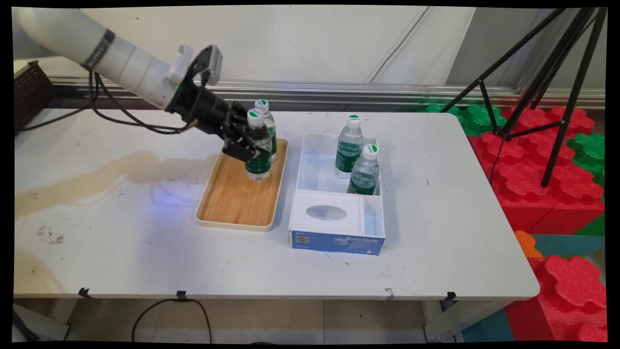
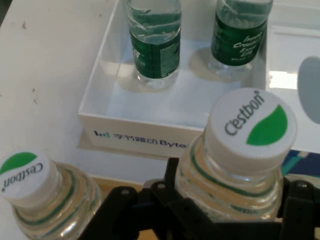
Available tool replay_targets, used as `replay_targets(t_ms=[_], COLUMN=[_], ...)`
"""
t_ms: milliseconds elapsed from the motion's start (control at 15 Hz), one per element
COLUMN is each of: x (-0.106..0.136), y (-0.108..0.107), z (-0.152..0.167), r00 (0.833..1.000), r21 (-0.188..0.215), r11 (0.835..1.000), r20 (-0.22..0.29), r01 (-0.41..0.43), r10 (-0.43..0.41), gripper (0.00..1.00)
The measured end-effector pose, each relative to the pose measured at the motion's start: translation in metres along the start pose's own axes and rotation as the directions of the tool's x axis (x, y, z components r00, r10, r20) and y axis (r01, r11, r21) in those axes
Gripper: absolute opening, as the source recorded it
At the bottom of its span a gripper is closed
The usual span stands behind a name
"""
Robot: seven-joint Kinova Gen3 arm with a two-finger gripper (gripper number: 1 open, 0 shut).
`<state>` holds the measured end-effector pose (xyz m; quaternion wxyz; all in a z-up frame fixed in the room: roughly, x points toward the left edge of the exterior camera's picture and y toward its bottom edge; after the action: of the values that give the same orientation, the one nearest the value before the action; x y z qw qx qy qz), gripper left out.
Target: Place the picked object on the tray
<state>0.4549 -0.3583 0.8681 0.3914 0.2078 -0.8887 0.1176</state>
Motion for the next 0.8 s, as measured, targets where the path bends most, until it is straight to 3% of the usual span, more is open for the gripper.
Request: replay_targets(t_ms=[333,800], x=[-0.019,-0.037], y=[-0.005,-0.009], z=[0.028,0.043], r00=[1.000,0.999], r21=[0.012,0.037], r11=[1.000,0.999], r20=[-0.028,-0.045], r01=[-0.005,-0.003], r10=[0.006,0.005], gripper=[0.00,0.00])
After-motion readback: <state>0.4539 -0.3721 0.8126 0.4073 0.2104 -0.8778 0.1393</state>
